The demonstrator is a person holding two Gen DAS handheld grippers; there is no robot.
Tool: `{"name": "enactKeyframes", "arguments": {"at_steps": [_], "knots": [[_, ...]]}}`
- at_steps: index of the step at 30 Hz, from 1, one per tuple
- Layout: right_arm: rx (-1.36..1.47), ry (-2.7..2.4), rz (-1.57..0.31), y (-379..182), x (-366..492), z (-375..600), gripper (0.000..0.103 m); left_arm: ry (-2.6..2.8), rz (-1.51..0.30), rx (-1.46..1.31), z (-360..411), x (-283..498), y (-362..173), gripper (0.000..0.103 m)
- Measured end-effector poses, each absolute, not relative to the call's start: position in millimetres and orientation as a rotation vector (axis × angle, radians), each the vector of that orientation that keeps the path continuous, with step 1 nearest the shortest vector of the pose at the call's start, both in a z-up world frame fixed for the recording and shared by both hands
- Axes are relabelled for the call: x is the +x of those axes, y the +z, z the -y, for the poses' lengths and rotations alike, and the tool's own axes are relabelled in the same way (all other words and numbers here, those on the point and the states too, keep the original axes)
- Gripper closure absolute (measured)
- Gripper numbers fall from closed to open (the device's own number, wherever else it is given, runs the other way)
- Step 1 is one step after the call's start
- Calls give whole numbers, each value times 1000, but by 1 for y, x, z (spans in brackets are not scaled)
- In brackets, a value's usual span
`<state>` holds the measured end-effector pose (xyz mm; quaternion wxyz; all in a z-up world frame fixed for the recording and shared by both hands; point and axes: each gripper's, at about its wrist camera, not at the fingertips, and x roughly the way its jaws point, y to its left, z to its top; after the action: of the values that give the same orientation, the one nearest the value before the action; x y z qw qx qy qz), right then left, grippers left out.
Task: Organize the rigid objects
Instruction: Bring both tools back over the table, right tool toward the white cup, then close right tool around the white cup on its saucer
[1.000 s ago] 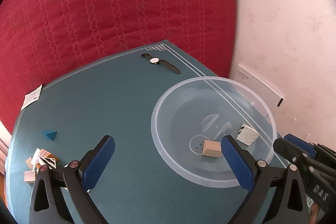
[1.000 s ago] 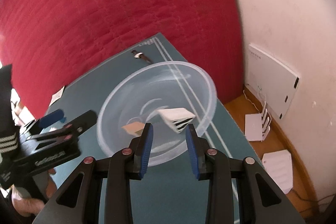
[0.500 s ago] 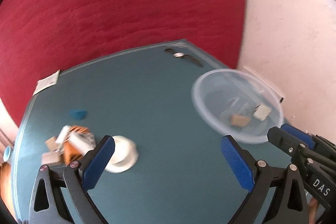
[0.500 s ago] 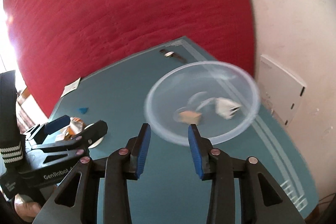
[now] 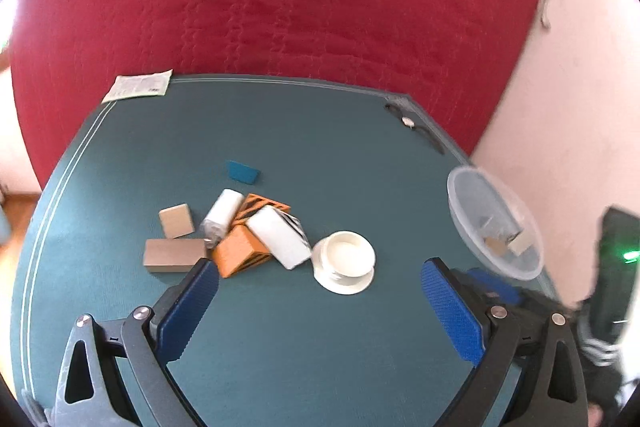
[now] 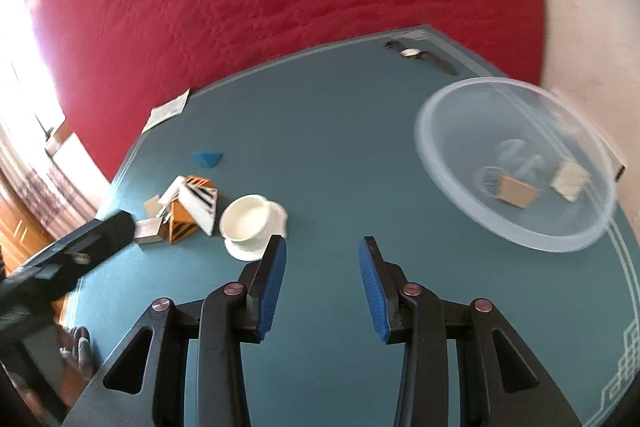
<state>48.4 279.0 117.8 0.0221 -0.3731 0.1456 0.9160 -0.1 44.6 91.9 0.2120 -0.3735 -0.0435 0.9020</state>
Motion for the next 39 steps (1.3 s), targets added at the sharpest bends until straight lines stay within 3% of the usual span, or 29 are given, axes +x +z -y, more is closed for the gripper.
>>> {"name": "enactKeyframes", "arguments": {"at_steps": [12,17,25,27,39], "knots": [[-1317,2854,-307,108,-1,-227,63,2585,293,-1131,23,-25,83,0],[-1329,2868,-320,105,-7,-222,55,2625,264,-1144,23,-24,77,0],[-1346,2926,-293,99,-17,-213,51,2731,130,-1170,18,-24,63,0],[-1321,2938,-261,98,-18,-211,46,2757,110,-1174,19,-25,61,0],[-1397,2962,-298,79,-40,-227,45,2882,38,-1206,20,-33,60,0]]}}
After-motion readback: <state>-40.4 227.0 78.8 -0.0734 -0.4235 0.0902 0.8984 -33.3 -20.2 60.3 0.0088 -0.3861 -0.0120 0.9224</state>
